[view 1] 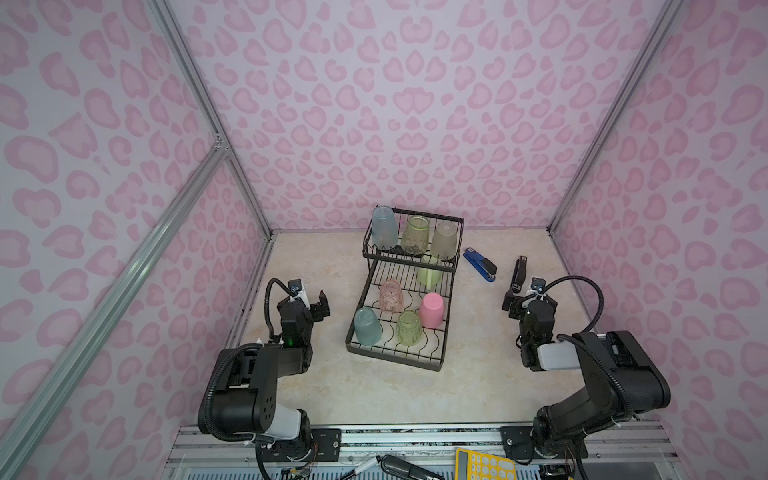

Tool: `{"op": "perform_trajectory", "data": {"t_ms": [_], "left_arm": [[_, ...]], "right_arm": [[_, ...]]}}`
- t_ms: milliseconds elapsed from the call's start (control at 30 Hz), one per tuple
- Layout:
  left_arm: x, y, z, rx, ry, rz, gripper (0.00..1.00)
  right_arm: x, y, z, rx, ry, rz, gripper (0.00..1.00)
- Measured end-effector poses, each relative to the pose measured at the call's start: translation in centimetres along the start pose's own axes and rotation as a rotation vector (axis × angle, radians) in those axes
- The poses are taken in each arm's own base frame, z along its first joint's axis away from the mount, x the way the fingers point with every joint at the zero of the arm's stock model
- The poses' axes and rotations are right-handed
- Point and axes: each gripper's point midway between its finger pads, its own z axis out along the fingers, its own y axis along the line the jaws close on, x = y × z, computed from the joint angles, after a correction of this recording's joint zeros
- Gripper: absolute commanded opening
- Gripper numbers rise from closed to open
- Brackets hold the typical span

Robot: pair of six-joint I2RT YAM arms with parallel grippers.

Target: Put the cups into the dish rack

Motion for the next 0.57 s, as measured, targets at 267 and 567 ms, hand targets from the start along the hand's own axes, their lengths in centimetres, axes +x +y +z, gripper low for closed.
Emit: {"op": "perform_trajectory", "data": {"t_ms": [267, 567], "left_arm": [[-0.01, 0.00, 0.00, 0.000, 0.000, 0.000, 0.97], [0.03, 0.00, 0.01, 0.000, 0.001, 0.007, 0.97]], "right_arm": [[0.00, 0.00, 0.00, 0.000, 0.000, 0.000, 1.00], [0.00, 0.00, 0.00, 0.000, 0.000, 0.000, 1.00]]}}
